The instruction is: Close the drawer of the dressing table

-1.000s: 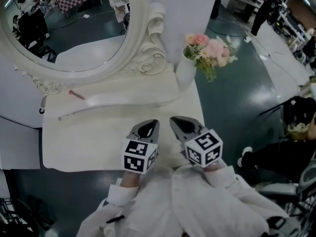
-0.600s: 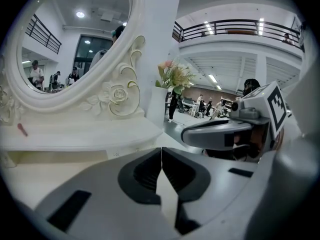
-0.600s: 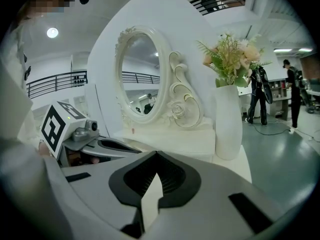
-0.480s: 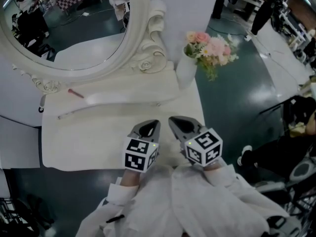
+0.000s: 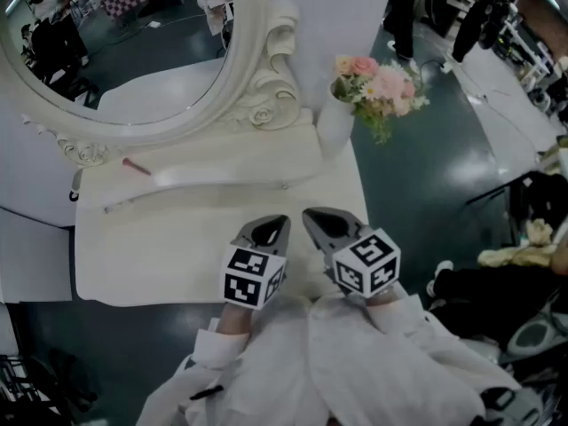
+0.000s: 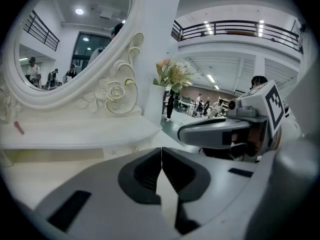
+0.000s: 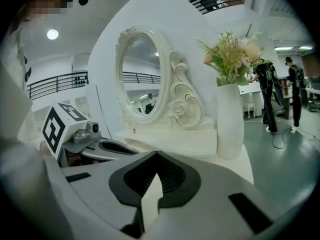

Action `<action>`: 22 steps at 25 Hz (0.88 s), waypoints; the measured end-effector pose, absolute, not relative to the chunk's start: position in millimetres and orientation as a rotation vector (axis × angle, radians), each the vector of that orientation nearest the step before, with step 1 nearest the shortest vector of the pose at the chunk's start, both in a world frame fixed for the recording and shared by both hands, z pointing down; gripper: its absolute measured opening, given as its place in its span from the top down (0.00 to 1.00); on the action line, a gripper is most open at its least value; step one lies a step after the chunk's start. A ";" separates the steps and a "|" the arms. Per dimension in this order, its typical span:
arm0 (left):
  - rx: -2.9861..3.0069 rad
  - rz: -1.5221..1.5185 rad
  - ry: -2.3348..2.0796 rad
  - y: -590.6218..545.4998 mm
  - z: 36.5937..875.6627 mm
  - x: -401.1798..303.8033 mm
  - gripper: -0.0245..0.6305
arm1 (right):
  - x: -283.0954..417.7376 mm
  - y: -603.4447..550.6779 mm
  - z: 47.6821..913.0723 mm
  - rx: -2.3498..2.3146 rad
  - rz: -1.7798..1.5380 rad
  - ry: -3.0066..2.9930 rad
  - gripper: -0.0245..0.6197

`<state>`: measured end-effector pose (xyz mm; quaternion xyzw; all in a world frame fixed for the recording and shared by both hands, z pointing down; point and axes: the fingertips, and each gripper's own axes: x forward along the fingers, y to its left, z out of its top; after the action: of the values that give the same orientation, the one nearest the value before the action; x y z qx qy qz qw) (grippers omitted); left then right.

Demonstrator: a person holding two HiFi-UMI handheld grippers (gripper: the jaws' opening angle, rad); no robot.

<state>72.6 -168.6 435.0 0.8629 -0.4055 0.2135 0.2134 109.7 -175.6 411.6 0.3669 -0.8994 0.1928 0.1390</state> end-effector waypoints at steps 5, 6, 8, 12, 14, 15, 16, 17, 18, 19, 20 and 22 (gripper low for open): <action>2.399 0.595 -1.120 -168.8 434.2 73.3 0.95 | 107.4 -172.8 410.5 1.038 0.538 -2.605 0.95; 2.400 0.596 -1.116 -168.7 434.2 73.5 0.95 | 106.4 -172.2 409.8 1.032 0.528 -2.608 0.95; 2.400 0.602 -1.105 -167.7 435.7 74.1 0.95 | 104.6 -171.3 409.1 1.022 0.513 -2.612 0.95; 2.397 0.611 -1.095 -166.3 439.0 74.6 0.95 | 103.6 -170.5 412.5 1.016 0.521 -2.605 0.95; 2.399 0.613 -1.091 -166.2 439.6 75.4 0.95 | 103.9 -170.6 413.6 1.017 0.529 -2.602 0.95; 2.401 0.614 -1.088 -166.3 439.6 75.9 0.95 | 104.3 -170.7 413.4 1.019 0.533 -2.601 0.95; 2.401 0.615 -1.086 -166.3 439.5 76.1 0.95 | 104.8 -170.9 413.1 1.022 0.536 -2.599 0.95; 2.400 0.616 -1.084 -166.2 439.5 76.1 0.95 | 105.2 -171.1 412.9 1.024 0.537 -2.598 0.95; 2.399 0.616 -1.082 -166.1 439.5 76.0 0.95 | 105.4 -171.3 412.9 1.025 0.538 -2.596 0.95; 2.398 0.616 -1.081 -166.2 439.5 75.9 0.95 | 105.4 -171.3 413.0 1.024 0.538 -2.595 0.95; 2.399 0.615 -1.080 -166.3 439.6 76.0 0.95 | 105.3 -171.3 413.3 1.022 0.538 -2.595 0.95; 2.401 0.613 -1.078 -166.7 439.9 76.2 0.95 | 104.4 -171.1 413.9 1.014 0.536 -2.599 0.95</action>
<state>76.2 -166.7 439.9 0.8672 -0.3892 0.2214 0.2180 104.4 -171.1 413.9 0.3528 -0.9046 0.1865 0.1496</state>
